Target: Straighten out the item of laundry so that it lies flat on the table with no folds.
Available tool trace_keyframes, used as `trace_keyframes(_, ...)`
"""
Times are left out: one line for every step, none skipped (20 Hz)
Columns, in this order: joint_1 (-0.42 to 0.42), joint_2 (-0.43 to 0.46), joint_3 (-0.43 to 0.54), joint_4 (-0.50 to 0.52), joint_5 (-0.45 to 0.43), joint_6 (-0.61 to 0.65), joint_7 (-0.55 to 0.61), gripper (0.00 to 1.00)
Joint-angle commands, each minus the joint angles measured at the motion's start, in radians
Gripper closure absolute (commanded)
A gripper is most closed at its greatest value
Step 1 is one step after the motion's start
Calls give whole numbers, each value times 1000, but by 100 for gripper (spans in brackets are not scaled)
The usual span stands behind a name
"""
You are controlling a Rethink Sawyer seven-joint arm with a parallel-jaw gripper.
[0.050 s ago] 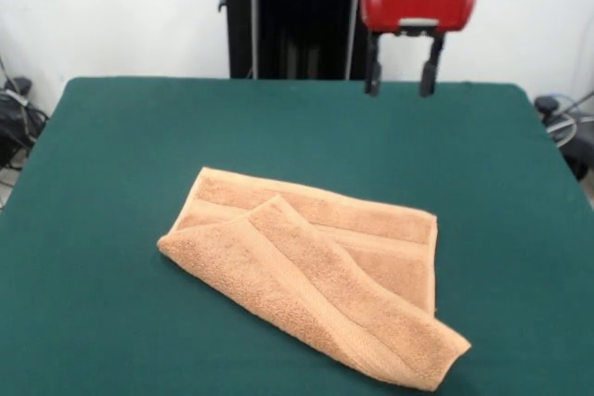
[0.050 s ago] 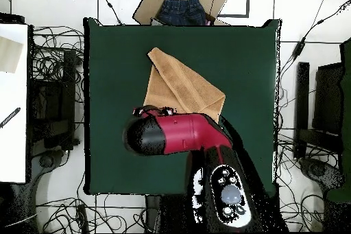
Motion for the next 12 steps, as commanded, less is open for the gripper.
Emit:
trace_keyframes(-69,68,3,162,47,-110,185,0)
trace_keyframes(-67,70,0,164,42,-114,182,0)
trace_keyframes(-65,73,-4,165,38,-118,178,0)
trace_keyframes(-59,75,-10,166,34,-123,180,0)
trace_keyframes(-52,76,-17,166,30,-127,183,0)
trace_keyframes(-43,81,-25,161,30,-127,186,0)
trace_keyframes(-34,86,-33,156,29,-127,190,0)
trace_keyframes(-19,98,-46,144,27,-132,197,0)
trace_keyframes(-4,119,-58,124,26,-135,201,0)
trace_keyframes(2,145,-63,110,27,-146,204,0)
trace_keyframes(8,166,-68,97,29,-149,204,0)
trace_keyframes(11,177,-70,90,28,-155,200,0)
